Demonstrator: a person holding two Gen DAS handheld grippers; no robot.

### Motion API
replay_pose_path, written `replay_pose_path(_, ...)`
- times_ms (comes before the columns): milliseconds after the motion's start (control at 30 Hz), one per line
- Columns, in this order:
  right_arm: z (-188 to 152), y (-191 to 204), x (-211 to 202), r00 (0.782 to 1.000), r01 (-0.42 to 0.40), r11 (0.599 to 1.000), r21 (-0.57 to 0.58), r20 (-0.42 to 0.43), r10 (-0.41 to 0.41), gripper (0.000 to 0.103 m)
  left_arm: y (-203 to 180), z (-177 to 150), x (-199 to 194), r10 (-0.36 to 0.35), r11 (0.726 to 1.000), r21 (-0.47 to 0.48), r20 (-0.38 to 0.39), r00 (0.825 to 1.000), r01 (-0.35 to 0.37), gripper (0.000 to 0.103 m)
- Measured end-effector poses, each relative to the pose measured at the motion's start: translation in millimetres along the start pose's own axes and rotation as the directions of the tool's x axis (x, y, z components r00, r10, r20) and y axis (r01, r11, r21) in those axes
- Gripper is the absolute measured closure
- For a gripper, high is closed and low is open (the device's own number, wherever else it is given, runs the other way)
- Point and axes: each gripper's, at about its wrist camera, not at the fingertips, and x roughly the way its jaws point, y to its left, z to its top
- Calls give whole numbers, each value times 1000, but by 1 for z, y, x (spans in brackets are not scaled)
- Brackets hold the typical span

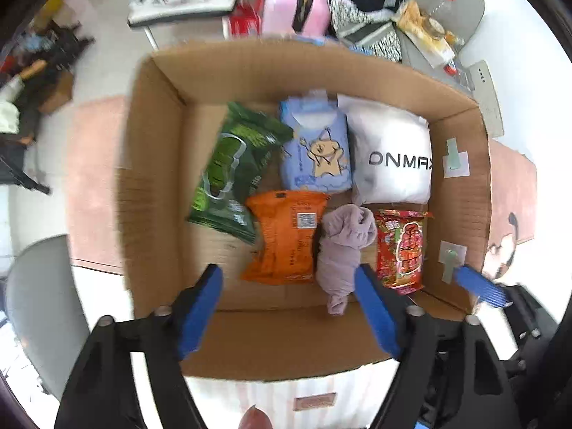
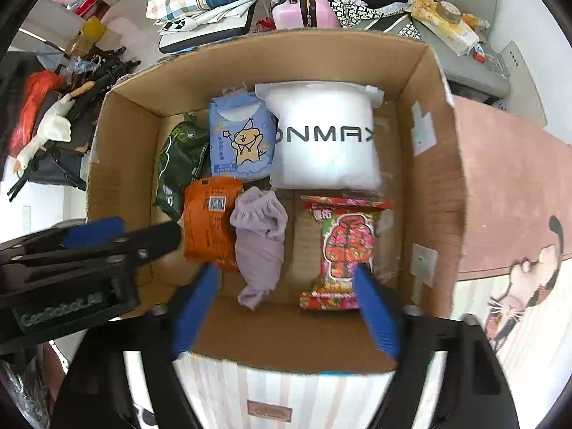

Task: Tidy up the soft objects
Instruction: 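Place the cloth and orange bag into the box, opening both tools, then grasp the blue Nestle tube with the right tool while the left grasps the yellow sponge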

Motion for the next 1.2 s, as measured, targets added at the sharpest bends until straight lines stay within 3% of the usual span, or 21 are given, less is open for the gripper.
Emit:
replay_pose_path(100,-10,3,-17,997,68,997,-36,35,-66,1,-2,-12,-19,96,995,27,87,992,-98,4)
replay_pose_path(133,-15,4,-22,994,96,994,-44,52,-93,0,-3,-20,-26,124,991,31,119,985,-129,4)
replay_pose_path(300,-38,7,-37,984,143,989,-46,113,-137,0,0,-45,-36,135,990,9,176,975,-139,3)
replay_pose_path(500,-70,14,-52,982,105,993,-50,161,-95,0,-5,-81,-47,173,985,-33,249,953,-171,3)
replay_pose_path(633,-89,12,-61,978,88,995,-51,196,-76,0,-9,-104,-59,158,987,-61,291,944,-146,3)
replay_pose_path(867,-133,-36,-81,966,30,999,39,257,-39,0,-14,-149,-74,214,977,-102,374,902,-189,3)
replay_pose_path(967,-153,-76,-76,968,49,990,134,240,-80,0,-2,-164,-58,215,974,-147,332,918,-175,3)
replay_pose_path(1133,-169,-147,-27,990,83,959,272,90,-111,0,40,-175,3,91,960,-277,146,985,-48,3)
replay_pose_path(1200,-169,-165,-4,992,105,950,293,44,-123,0,49,-178,24,70,949,-313,99,993,-36,3)
